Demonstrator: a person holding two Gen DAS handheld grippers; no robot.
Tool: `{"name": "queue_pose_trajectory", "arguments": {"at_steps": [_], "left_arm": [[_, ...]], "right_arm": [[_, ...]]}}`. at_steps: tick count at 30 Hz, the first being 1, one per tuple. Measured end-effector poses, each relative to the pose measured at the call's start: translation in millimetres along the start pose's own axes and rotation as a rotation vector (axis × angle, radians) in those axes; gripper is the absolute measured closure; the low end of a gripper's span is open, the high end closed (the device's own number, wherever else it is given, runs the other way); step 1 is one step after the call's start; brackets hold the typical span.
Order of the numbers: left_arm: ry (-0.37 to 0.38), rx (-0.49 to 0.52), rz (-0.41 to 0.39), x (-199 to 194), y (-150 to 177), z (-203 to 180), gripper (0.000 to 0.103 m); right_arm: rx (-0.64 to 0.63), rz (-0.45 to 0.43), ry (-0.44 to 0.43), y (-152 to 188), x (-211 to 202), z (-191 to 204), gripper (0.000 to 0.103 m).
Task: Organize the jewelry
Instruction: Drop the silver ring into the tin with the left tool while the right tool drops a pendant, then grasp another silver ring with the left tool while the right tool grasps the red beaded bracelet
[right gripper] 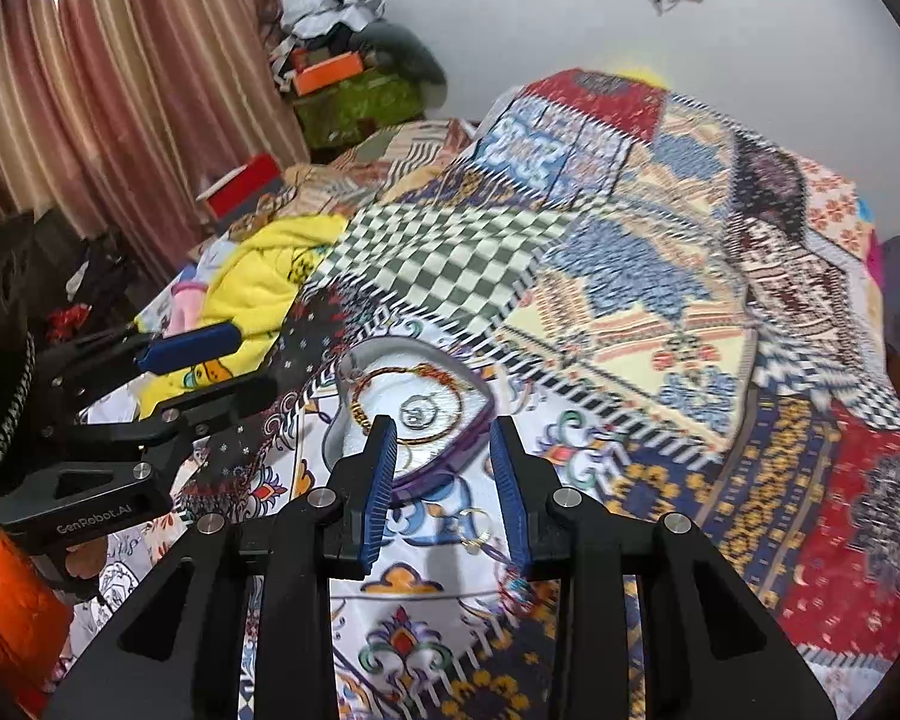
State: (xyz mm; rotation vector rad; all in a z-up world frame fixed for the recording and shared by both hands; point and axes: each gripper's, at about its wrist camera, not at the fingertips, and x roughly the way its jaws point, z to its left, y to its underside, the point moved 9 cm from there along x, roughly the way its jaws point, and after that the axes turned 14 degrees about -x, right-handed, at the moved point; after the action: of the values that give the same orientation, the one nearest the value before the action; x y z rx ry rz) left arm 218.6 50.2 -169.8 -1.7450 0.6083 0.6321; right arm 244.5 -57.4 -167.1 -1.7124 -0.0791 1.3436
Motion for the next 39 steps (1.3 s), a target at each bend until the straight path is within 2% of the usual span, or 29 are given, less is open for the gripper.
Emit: {"name": "queue_pose_trajectory", "arguments": {"at_steps": [7, 13, 21, 28, 30, 32, 34, 39], "left_arm": [[0.004, 0.005, 0.004, -14.0, 9.1, -17.5, 0.05], [0.028, 0.031, 0.052, -7.9, 29.0, -46.4, 0.05], [0.054, 0.072, 0.159, 25.0, 67.7, -84.0, 0.05], [0.031, 0.03, 0.232, 60.6, 81.1, -77.9, 0.05], [0.038, 0.023, 0.244, 68.1, 82.1, -77.3, 0.053], [0.032, 0.025, 0.252, 76.5, 82.5, -77.0, 0.066], [0.02, 0.026, 0.256, 84.8, 81.8, -75.8, 0.074], [0.03, 0.031, 0.237, 93.9, 77.2, -80.6, 0.077]], "right_arm": [[0.013, -0.01, 0.079, 16.1, -29.5, -19.4, 0.073], [0.034, 0.024, 0.122, 47.3, -39.9, -36.4, 0.073], [0.076, 0.079, 0.121, 87.2, -41.8, -54.2, 0.073], [0.07, 0.131, 0.083, 109.7, -22.8, -49.9, 0.073], [0.072, 0.134, 0.07, 112.5, -18.5, -48.6, 0.073], [0.076, 0.138, 0.063, 114.0, -14.7, -48.6, 0.073], [0.083, 0.142, 0.053, 115.9, -10.9, -48.4, 0.073], [0.086, 0.157, 0.022, 115.4, -0.3, -44.9, 0.073]]}}
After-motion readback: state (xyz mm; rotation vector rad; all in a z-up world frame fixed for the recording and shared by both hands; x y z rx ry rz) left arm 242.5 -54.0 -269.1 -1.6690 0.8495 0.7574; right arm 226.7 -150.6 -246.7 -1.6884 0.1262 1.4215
